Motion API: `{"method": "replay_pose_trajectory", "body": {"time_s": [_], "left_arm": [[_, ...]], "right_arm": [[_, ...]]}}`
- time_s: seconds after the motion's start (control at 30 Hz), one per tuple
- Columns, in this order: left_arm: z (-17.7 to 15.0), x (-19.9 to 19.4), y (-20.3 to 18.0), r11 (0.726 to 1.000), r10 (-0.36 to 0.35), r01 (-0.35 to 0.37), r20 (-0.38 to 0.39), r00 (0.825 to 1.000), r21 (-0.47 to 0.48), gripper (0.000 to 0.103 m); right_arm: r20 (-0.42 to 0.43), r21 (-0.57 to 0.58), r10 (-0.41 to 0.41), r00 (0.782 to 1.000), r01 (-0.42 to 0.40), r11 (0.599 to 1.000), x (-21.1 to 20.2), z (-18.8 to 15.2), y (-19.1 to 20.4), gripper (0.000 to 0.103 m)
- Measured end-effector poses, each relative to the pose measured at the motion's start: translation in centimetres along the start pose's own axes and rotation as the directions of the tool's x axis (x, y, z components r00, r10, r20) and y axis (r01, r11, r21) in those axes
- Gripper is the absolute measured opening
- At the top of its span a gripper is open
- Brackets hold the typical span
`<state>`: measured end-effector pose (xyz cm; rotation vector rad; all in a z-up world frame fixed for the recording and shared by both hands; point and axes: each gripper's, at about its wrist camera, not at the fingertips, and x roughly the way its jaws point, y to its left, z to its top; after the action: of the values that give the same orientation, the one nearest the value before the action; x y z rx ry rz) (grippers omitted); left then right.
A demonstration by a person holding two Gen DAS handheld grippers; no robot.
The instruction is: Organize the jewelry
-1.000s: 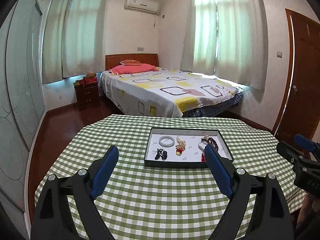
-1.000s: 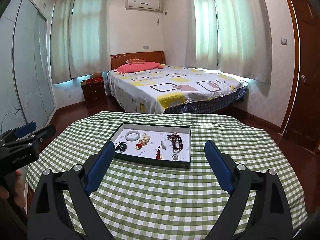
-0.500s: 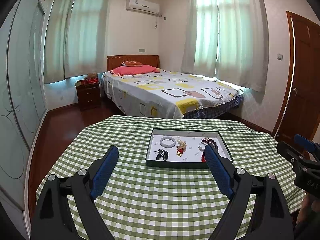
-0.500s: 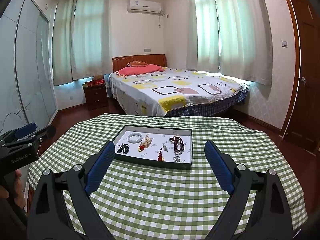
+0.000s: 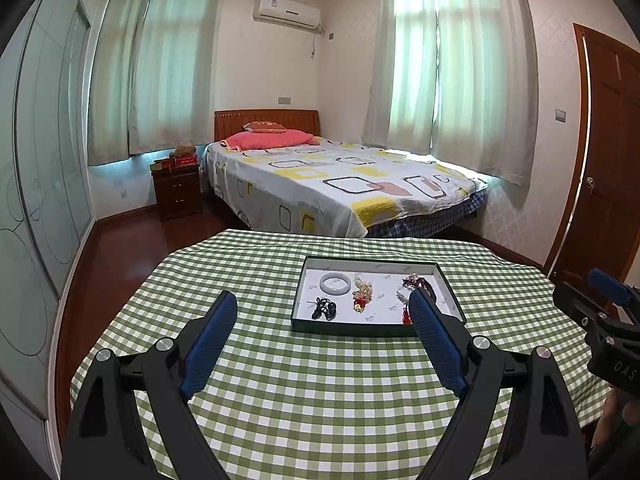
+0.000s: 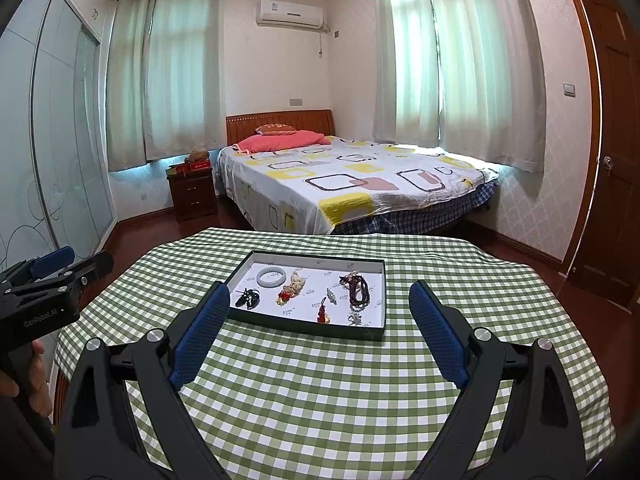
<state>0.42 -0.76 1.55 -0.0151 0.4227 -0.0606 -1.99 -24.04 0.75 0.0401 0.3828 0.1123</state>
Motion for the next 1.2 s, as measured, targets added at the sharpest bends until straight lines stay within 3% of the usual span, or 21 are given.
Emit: {"method": "replay_pose_trajectory", "body": {"time_s": [1.2], "left_arm": [[-0.27, -0.16, 0.05, 1.000, 0.012, -0.012, -0.002, 1.000, -0.022, 0.085]], "right_arm": [[-0.003, -0.006, 0.003, 1.000, -0.003, 1.000, 0.28, -0.19, 0.75, 0.089]]}}
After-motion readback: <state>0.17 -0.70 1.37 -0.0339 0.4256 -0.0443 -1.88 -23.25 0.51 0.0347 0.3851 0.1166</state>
